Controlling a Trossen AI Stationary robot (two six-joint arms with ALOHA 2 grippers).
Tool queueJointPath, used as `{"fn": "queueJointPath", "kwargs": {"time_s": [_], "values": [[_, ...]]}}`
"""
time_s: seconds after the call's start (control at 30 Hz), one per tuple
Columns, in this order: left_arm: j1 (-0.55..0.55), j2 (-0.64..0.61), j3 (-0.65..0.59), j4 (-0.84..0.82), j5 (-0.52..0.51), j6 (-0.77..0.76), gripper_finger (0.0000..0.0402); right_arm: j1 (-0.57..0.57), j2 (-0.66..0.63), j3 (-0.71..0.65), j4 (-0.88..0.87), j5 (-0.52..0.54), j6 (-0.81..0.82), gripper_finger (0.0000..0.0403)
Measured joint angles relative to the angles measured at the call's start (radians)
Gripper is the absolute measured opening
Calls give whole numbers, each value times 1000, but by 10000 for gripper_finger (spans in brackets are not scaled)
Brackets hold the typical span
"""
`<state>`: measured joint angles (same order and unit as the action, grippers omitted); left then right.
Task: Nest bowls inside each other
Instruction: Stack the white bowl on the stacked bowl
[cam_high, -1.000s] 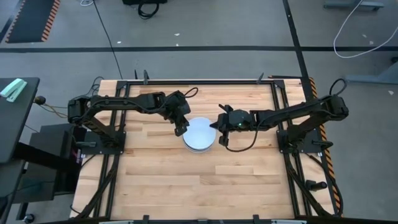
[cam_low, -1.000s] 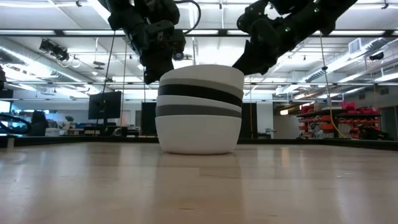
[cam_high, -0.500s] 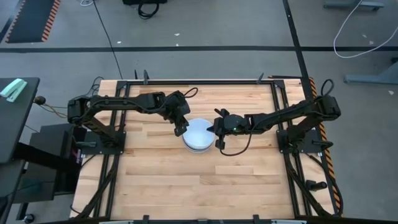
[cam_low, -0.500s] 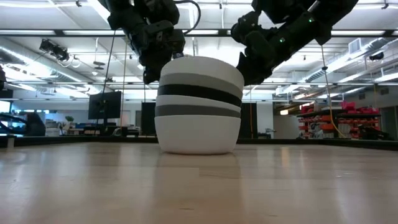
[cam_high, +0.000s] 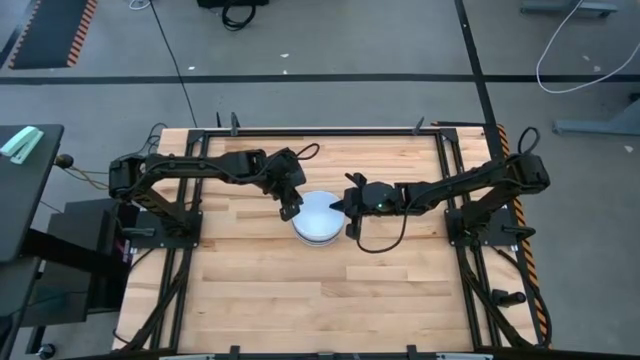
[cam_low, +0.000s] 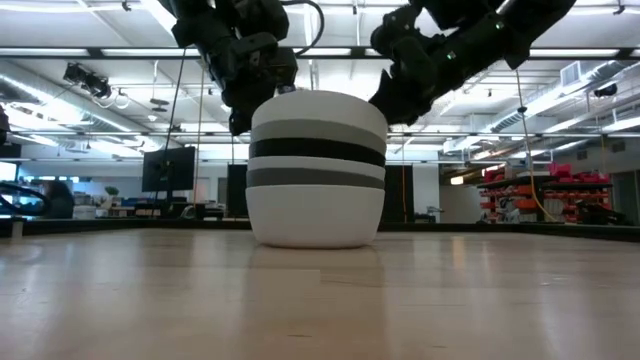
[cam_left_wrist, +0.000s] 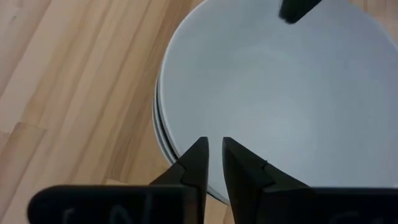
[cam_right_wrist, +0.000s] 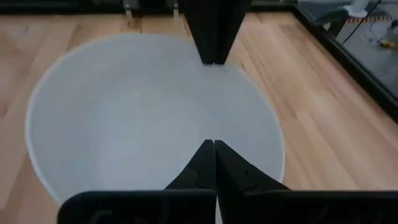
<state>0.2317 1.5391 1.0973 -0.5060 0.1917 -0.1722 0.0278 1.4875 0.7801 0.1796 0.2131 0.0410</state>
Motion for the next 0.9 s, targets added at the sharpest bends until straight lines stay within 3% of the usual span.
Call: {"fn": "queueJointPath", "kwargs": {"time_s": [0.17,0.43,0.9], "values": [[1,0,0,16,-27,1,59,51,-6,36,18,15,-22,1],[6,0,0,39,-102,19,51,144,-6,25,12,141,14,0],[75,0,0,54,-102,8,52,186,113,25,75,156,62,0]]}}
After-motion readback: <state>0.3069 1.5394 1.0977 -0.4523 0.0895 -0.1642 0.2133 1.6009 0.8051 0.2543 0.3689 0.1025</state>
